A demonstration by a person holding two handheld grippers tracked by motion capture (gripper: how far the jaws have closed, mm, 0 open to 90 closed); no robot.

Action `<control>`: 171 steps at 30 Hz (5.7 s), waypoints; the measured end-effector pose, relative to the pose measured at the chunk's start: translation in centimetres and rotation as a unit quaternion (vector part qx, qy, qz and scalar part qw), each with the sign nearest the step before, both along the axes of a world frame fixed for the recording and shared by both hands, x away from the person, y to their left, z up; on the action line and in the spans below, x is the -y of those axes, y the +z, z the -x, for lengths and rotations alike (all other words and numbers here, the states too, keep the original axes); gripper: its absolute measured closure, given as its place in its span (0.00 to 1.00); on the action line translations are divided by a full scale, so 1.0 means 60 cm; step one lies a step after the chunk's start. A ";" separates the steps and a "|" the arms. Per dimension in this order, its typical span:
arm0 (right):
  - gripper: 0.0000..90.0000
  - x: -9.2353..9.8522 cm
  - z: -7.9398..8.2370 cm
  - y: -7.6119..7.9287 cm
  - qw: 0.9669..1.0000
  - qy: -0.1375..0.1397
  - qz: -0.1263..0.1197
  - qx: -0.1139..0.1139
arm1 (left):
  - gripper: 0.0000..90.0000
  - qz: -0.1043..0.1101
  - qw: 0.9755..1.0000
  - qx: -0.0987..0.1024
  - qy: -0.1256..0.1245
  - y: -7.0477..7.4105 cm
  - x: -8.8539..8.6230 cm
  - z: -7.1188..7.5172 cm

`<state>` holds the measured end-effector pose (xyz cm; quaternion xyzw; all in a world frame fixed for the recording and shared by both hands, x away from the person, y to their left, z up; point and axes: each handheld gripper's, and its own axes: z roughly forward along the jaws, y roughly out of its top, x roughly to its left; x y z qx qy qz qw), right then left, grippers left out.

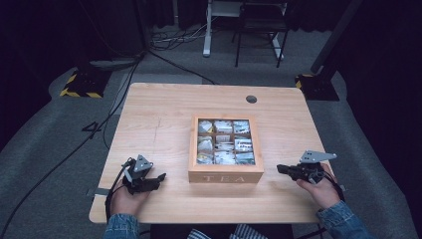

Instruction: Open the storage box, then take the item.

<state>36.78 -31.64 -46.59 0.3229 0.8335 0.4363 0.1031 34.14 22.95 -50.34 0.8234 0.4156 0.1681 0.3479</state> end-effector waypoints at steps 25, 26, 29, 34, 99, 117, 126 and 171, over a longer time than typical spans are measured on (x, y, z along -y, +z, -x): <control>1.00 -0.075 0.041 0.025 0.995 0.093 -0.022 -0.005 | 0.38 0.000 1.000 0.000 0.000 0.000 0.000 0.000; 1.00 -0.075 0.040 0.024 0.996 0.090 -0.018 -0.003 | 0.38 0.001 1.000 -0.001 0.001 0.000 0.000 0.000; 1.00 -0.076 0.037 0.021 0.996 0.086 -0.015 -0.004 | 0.38 0.000 1.000 0.000 0.000 0.000 0.000 0.000; 1.00 -0.078 0.035 0.022 0.996 0.085 -0.017 -0.005 | 0.38 0.000 1.000 0.000 0.000 0.000 0.000 0.000; 1.00 -0.125 -0.077 0.170 0.985 0.050 -0.140 0.086 | 0.26 -0.001 0.999 -0.010 0.043 -0.001 0.002 -0.002; 1.00 -0.128 -0.088 0.175 0.984 0.031 -0.135 0.109 | 0.27 -0.002 0.999 -0.007 0.040 -0.001 0.001 -0.002; 1.00 -0.128 -0.087 0.174 0.984 0.032 -0.134 0.109 | 0.29 -0.010 0.999 -0.026 0.028 0.006 0.002 -0.004; 1.00 -0.125 -0.111 0.185 0.981 0.042 -0.159 0.099 | 0.46 0.055 0.988 0.030 -0.144 0.205 0.128 0.031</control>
